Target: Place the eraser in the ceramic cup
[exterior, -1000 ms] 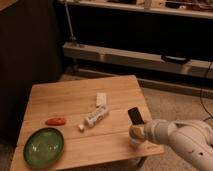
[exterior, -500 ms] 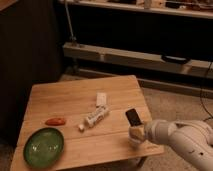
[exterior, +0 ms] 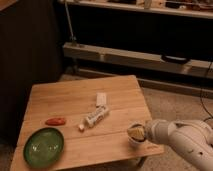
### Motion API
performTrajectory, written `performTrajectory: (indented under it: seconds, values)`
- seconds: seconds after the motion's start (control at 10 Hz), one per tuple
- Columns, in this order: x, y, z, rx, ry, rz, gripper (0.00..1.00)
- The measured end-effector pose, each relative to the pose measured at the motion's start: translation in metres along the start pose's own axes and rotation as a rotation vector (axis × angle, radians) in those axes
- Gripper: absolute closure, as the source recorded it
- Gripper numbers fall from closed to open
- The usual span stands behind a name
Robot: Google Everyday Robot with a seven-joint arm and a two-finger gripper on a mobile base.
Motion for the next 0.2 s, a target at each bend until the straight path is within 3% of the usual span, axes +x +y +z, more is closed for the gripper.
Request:
performTrajectory:
  seconds: [0.1, 0.2]
  values:
    - [-0.0001, 0.0002, 0.0002, 0.001, 0.0, -0.001, 0.44]
    - [0.0001, -0.0003, 0.0008, 0.002, -0.001, -0.003, 0.36]
